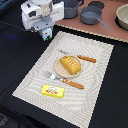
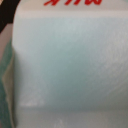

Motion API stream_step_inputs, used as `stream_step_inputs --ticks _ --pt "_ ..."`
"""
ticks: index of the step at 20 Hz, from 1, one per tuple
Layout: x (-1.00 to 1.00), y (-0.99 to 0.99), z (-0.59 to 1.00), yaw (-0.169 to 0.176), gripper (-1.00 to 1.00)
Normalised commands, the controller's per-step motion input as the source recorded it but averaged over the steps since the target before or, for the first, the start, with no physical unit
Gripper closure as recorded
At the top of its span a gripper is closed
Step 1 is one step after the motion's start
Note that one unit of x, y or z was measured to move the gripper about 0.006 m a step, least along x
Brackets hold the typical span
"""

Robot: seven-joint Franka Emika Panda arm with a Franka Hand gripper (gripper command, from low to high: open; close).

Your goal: Place the bread, butter, and milk from the table onto the serving area.

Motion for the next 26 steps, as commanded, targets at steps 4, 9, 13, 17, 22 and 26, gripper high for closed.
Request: stream_step_inputs --ticks 4,9,13,17,22,26 --pt "0.66 0.54 1.00 -0.057 1.00" --pt "0.98 0.15 0.85 -0.038 1.00" --pt "1.00 -0.01 0.47 -0.030 1.00" --pt "0.97 -0.10 0.33 -0.053 1.00" --pt "0.97 -0.11 0.32 -0.057 1.00" --pt "0.97 -0.10 0.25 -0.058 1.00"
